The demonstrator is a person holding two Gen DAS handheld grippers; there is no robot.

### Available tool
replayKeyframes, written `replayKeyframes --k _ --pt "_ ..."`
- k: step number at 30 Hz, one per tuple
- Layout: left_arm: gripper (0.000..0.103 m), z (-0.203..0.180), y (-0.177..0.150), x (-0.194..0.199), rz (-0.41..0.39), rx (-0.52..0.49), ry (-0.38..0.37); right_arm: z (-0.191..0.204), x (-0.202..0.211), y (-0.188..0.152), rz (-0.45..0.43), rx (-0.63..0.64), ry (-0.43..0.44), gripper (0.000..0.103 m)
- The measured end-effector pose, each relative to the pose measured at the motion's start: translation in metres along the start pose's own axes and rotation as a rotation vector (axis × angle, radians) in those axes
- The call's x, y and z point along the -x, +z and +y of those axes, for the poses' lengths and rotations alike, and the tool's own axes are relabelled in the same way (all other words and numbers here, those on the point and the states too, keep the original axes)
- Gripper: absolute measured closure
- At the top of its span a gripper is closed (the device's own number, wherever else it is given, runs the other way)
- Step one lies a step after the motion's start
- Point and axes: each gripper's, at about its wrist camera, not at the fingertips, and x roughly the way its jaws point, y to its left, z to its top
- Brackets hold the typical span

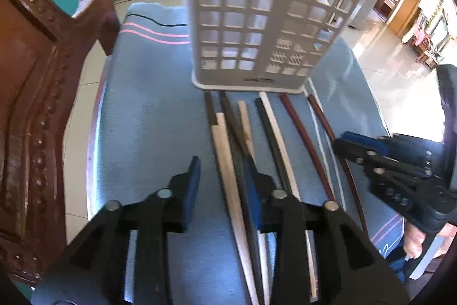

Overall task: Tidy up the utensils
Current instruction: 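Grasp a dark red chopstick with the right tool while the left tool grasps a light wooden chopstick, then lift both chopsticks into the white utensil holder and open both tools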

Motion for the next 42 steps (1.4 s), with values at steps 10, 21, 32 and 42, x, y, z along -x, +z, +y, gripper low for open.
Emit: replayKeyframes --k 10,21,32,42 --pt "0.096 0.017 -0.006 -0.007 0.036 0.014 -0.029 -0.01 0.005 0.006 0.0 -0.02 0.015 0.096" --pt "0.094 0.031 -0.001 -0.006 0.036 0.017 0.079 -0.005 0.003 0.011 -0.005 0.0 0.002 0.09" --pt "0.072 0.018 0.009 -0.05 0.038 0.009 0.139 0.023 -0.007 0.013 -0.035 0.076 -0.097 0.088" --pt "0.096 -0.001 0.008 -0.012 -0.076 -0.001 0.127 0.027 0.047 0.004 -0.159 0.074 0.004 0.097"
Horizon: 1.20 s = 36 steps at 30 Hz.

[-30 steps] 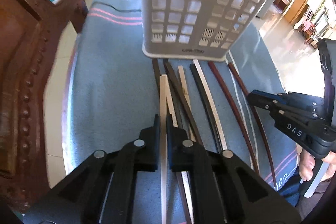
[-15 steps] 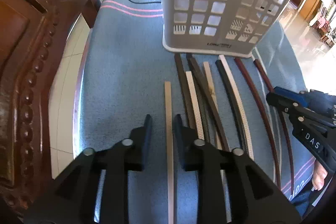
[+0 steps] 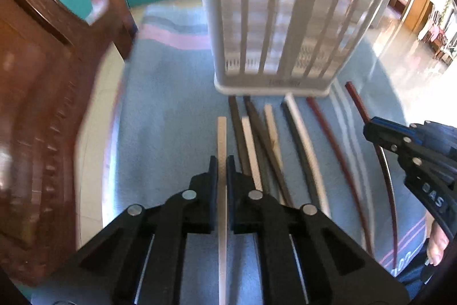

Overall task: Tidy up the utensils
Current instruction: 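Lift both chopsticks into the white utensil holder and open both tools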

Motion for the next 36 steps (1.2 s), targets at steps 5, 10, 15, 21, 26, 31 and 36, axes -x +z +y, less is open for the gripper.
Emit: replayKeyframes --k 5,10,15,21,26,31,36 --pt "0.096 -0.001 0.002 0.065 -0.162 -0.006 -0.015 0.014 0.078 0.004 -0.168 0.058 0.067 0.097" --pt "0.096 -0.003 -0.001 0.134 -0.333 -0.026 -0.027 0.018 0.145 0.007 -0.319 0.071 0.101 0.097" --pt "0.096 0.005 0.025 0.2 -0.493 -0.012 -0.05 0.007 0.2 0.038 -0.468 0.003 0.137 0.097" --pt "0.096 0.03 0.08 0.253 -0.662 0.073 -0.093 -0.015 0.233 0.092 -0.642 -0.118 0.163 0.096" --pt "0.096 0.043 0.103 0.25 -0.733 0.201 -0.107 -0.019 0.216 0.11 -0.705 -0.193 0.126 0.096" --pt "0.096 0.042 0.122 0.21 -0.794 0.248 -0.075 -0.009 0.164 0.123 -0.645 -0.155 -0.001 0.097" --pt "0.096 0.028 0.135 0.168 -0.701 0.225 -0.057 0.002 0.127 0.118 -0.571 -0.096 -0.058 0.097"
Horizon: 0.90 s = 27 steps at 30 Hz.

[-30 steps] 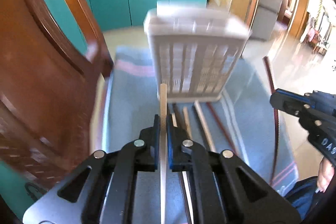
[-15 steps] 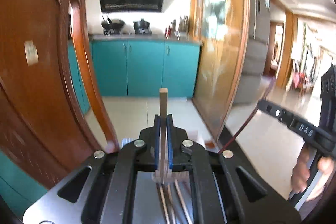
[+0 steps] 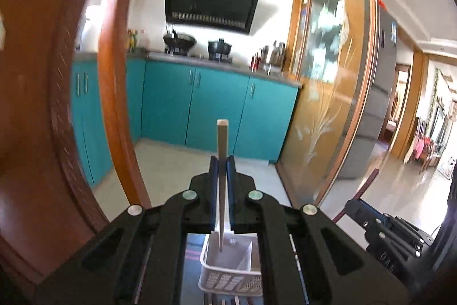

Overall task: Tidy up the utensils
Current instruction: 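Lift both chopsticks into the white utensil holder and open both tools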

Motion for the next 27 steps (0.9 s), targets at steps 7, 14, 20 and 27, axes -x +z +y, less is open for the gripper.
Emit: replayKeyframes --k 7,14,20,27 --pt "0.096 -0.008 -0.031 -0.015 0.059 -0.085 0.078 0.0 -0.006 -0.021 0.045 0.014 -0.009 0.097" --pt "0.096 -0.013 -0.054 -0.012 0.095 -0.138 0.084 0.002 0.005 -0.031 0.048 0.04 -0.041 0.095" --pt "0.078 -0.016 -0.058 0.001 0.078 -0.155 0.066 -0.004 0.028 -0.033 0.015 0.033 -0.03 0.083" --pt "0.06 -0.007 -0.071 0.022 0.059 -0.175 0.076 -0.017 0.065 -0.058 -0.031 0.064 0.054 0.071"
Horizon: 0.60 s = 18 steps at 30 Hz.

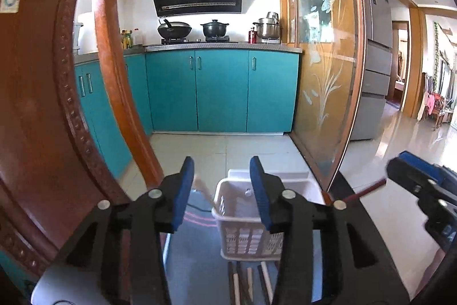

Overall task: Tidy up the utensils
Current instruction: 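Lift both chopsticks into the white utensil holder and open both tools, then grasp another dark red chopstick with the right tool while the left tool grasps a dark brown chopstick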

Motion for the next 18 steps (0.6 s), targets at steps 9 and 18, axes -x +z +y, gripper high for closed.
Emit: replayKeyframes --k 9,18 --pt "0.071 0.009 -0.058 -0.017 0.187 -0.019 -0.004 0.002 -0.085 -0.112 0.523 0.051 0.033 0.07" --pt "0.078 0.017 -0.119 -0.073 0.566 0.054 -0.106 0.011 -0.134 -0.154 0.704 0.025 0.001 0.074"
